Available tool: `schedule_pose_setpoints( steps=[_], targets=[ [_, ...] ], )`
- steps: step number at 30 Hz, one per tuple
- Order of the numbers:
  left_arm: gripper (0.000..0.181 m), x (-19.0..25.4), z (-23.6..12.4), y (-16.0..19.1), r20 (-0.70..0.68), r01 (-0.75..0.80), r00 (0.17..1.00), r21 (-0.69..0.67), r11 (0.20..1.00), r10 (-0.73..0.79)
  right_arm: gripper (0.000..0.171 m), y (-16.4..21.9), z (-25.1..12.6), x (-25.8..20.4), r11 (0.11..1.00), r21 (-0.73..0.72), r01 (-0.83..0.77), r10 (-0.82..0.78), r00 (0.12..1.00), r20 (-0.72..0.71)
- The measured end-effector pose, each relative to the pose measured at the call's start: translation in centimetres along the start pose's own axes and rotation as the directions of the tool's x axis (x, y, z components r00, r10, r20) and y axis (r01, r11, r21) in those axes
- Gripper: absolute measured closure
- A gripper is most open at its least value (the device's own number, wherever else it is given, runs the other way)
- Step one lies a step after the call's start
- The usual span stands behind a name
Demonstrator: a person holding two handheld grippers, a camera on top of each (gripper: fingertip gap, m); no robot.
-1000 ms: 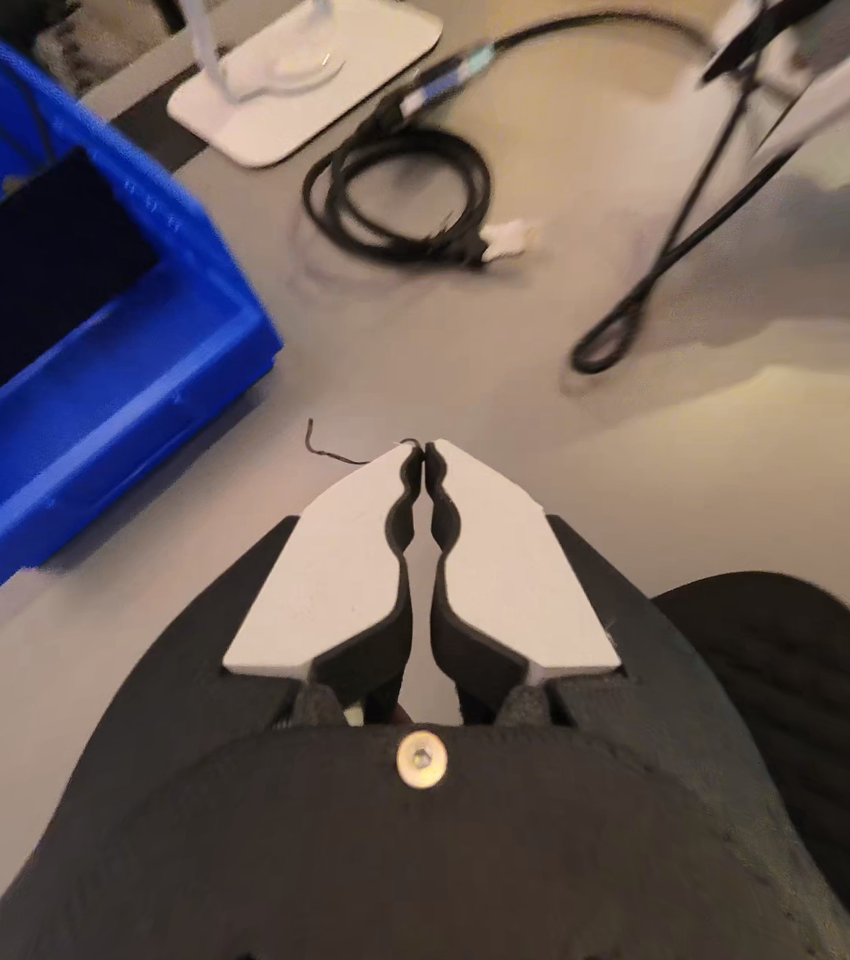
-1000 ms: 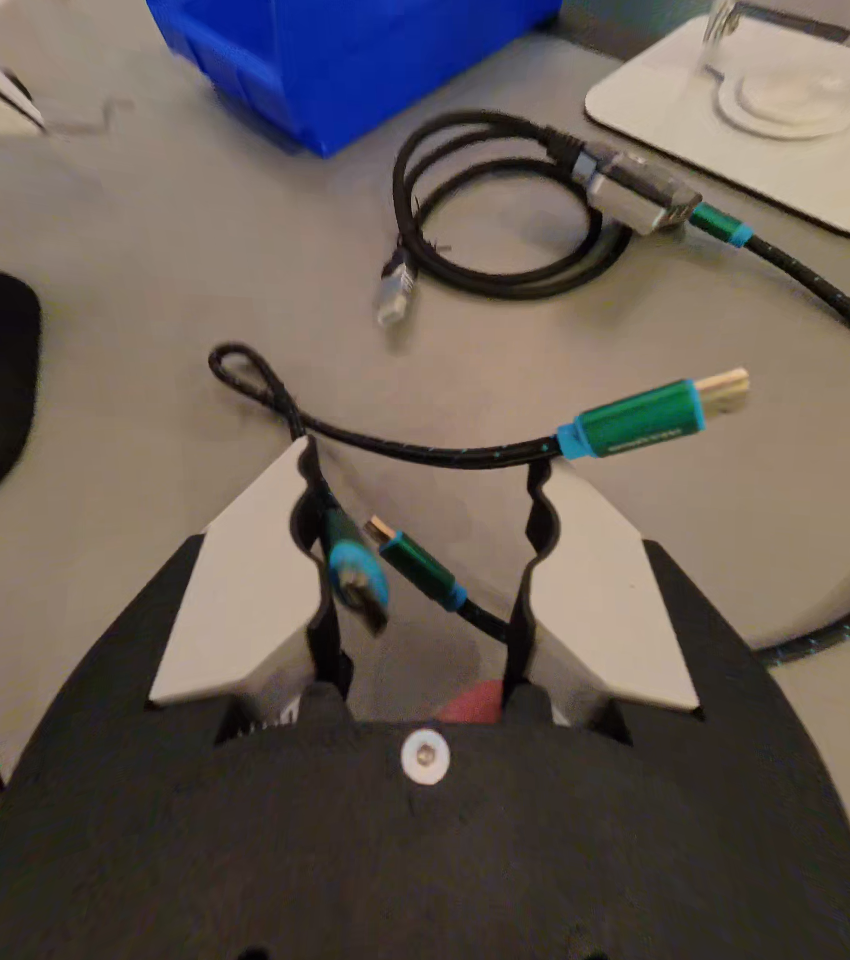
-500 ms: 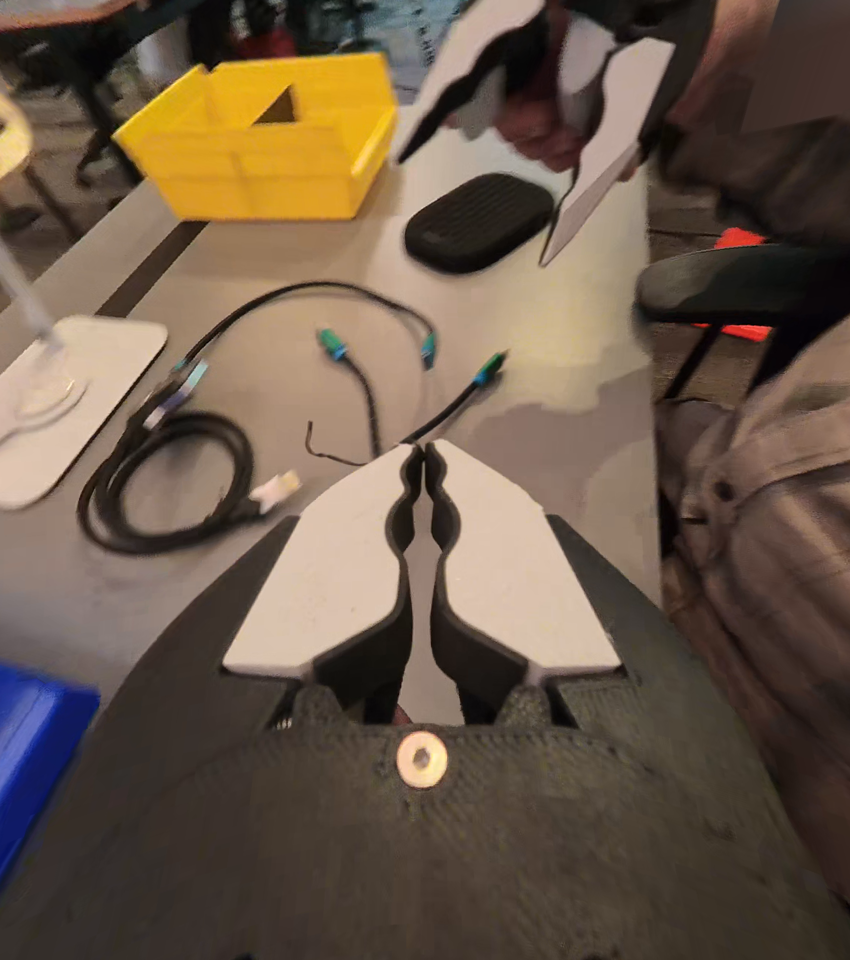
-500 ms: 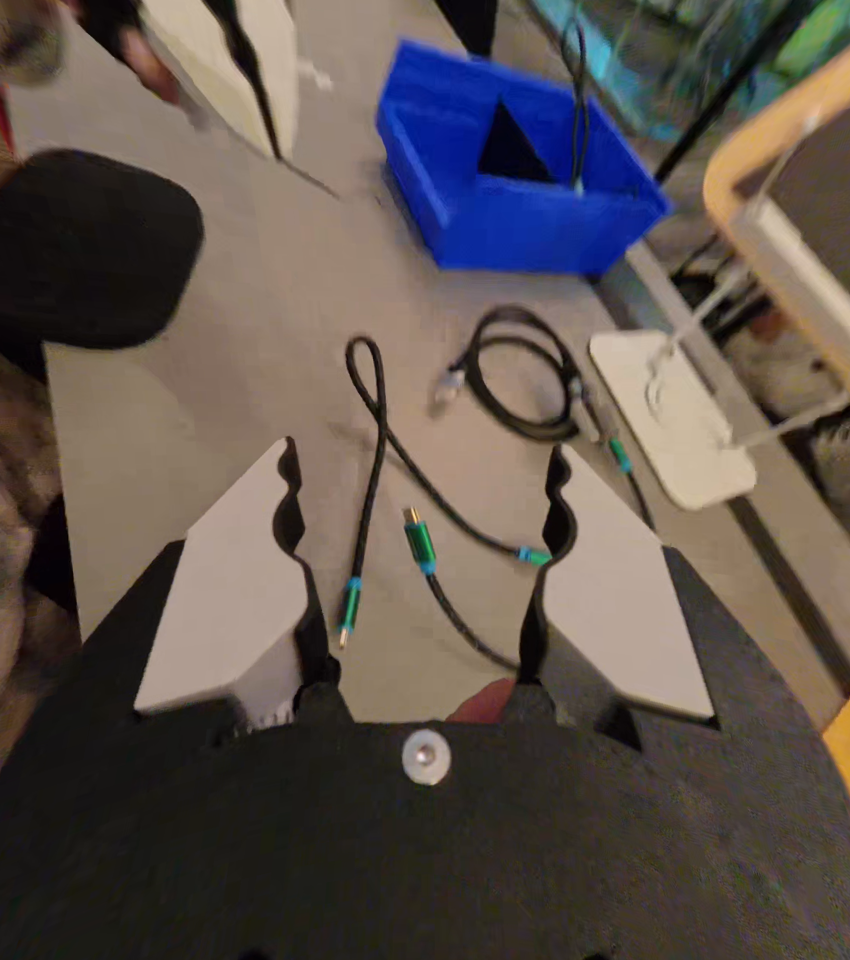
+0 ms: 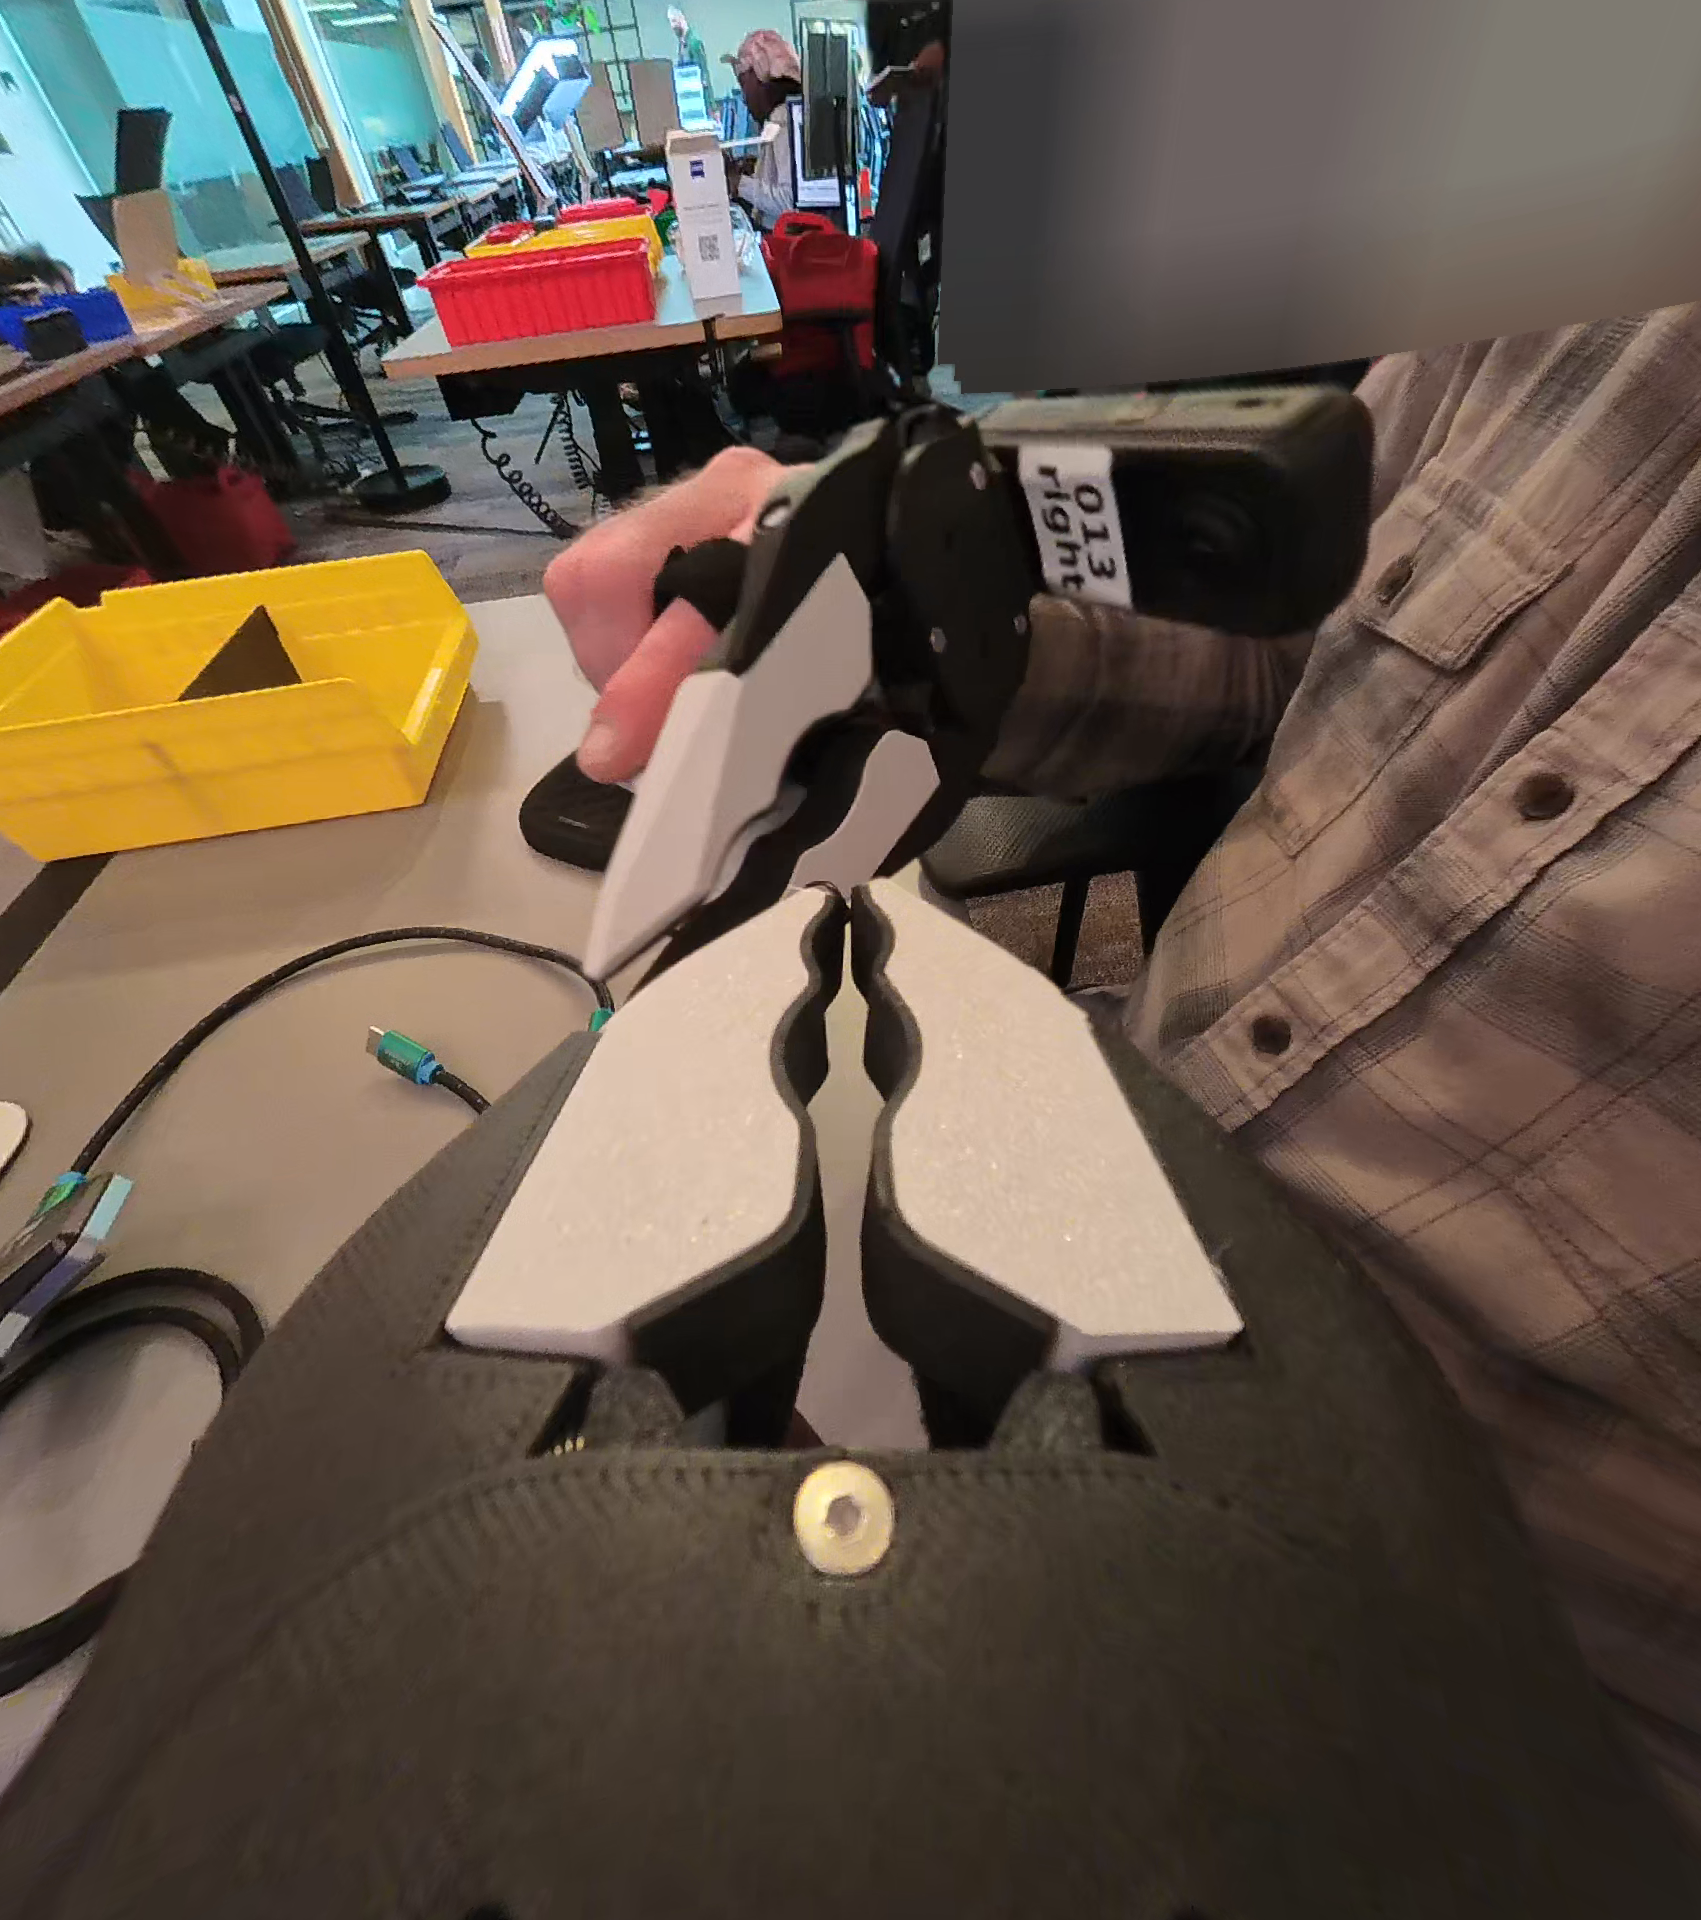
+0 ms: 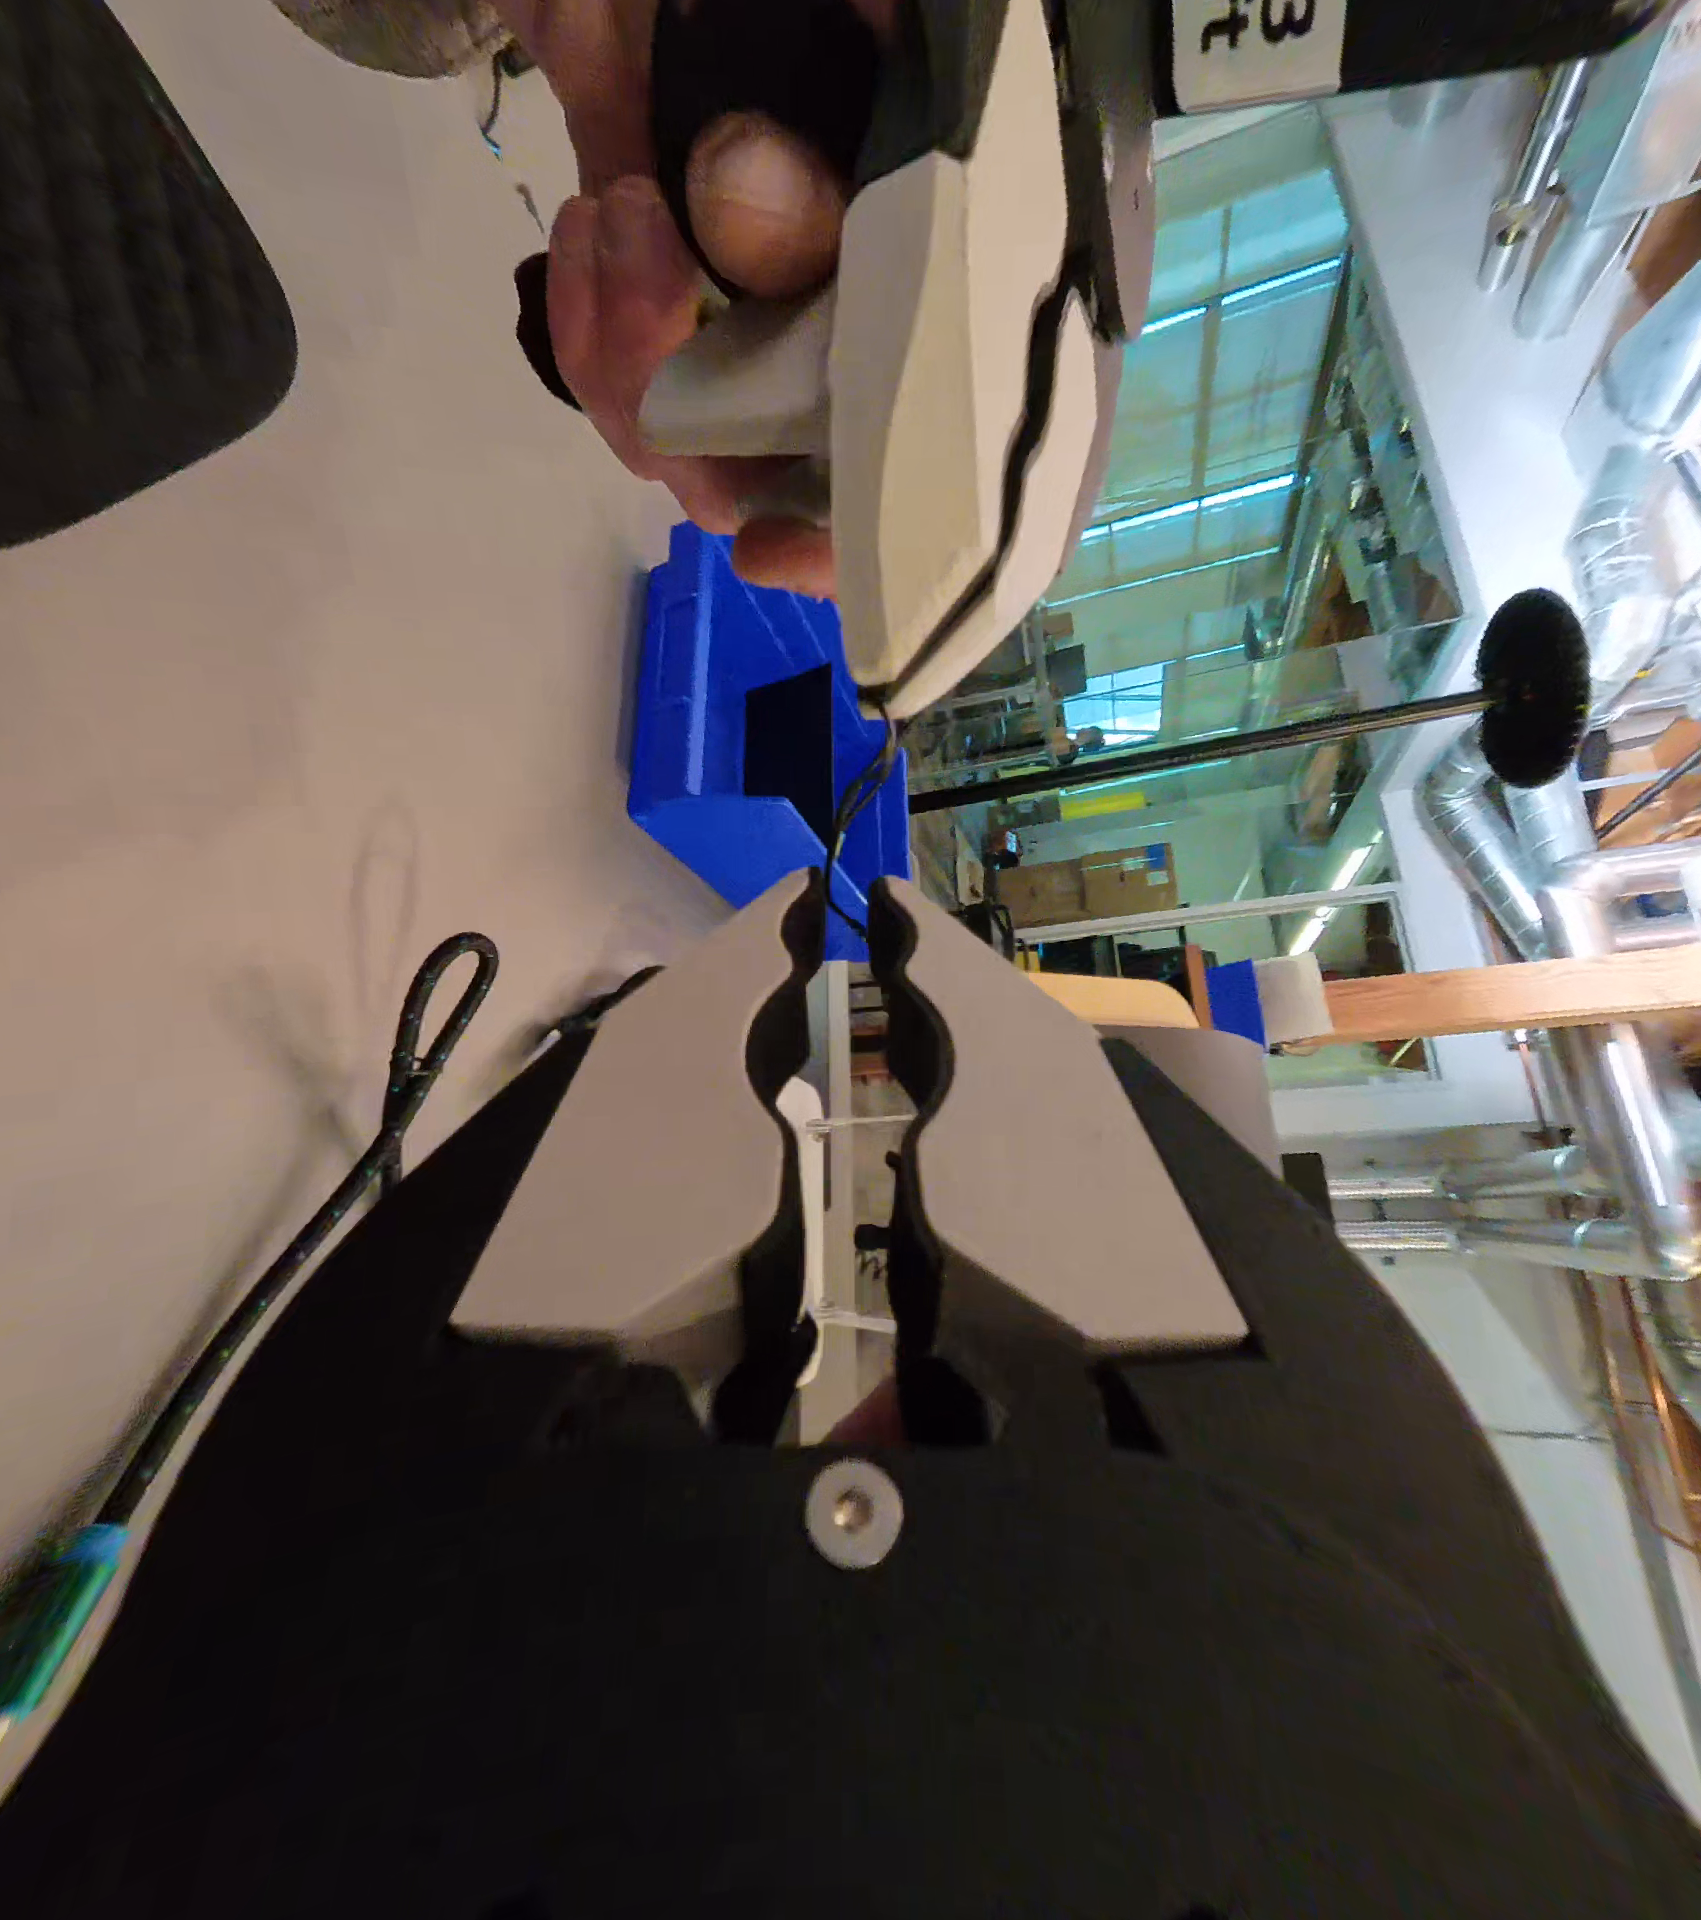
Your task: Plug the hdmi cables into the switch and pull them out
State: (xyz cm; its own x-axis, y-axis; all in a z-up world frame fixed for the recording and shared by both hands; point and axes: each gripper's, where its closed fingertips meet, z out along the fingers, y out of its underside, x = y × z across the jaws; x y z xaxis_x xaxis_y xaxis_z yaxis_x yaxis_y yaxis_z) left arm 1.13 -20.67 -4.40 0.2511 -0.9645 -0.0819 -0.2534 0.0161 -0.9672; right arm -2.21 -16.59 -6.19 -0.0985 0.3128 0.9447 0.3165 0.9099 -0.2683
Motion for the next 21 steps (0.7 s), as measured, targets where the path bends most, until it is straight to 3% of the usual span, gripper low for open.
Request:
schedule_pose_setpoints(
  steps=[7, 11, 18, 21],
  targets=[
    [0.181, -0.1, -0.7, -0.8, -0.018, 0.077, 0.997, 0.076, 0.994, -0.076, 0.171, -1.4, 1.0, -0.9, 0.993, -0.023, 0.12, -0.12, 0.993, -0.006],
    [0.181, -1.1, -1.1, -1.4, -0.017, 0.157, 0.988, 0.138, 0.978, -0.156, 0.171, -2.6, 0.4, -1.1, 0.995, 0.04, 0.088, -0.089, 0.996, 0.025],
    [0.18, -2.4, -0.3, -0.1, -0.101, 0.37, 0.929, 0.184, 0.911, -0.357, 0.171, -4.9, -1.5, -0.5, 0.953, 0.247, -0.174, 0.153, 0.983, 0.103],
    [0.17, -3.3, -1.1, -0.3, -0.049, 0.348, 0.937, 0.233, 0.908, -0.346, 0.171, -4.5, -2.4, -0.1, 0.846, 0.327, -0.42, 0.362, 0.905, 0.226]
  ],
)
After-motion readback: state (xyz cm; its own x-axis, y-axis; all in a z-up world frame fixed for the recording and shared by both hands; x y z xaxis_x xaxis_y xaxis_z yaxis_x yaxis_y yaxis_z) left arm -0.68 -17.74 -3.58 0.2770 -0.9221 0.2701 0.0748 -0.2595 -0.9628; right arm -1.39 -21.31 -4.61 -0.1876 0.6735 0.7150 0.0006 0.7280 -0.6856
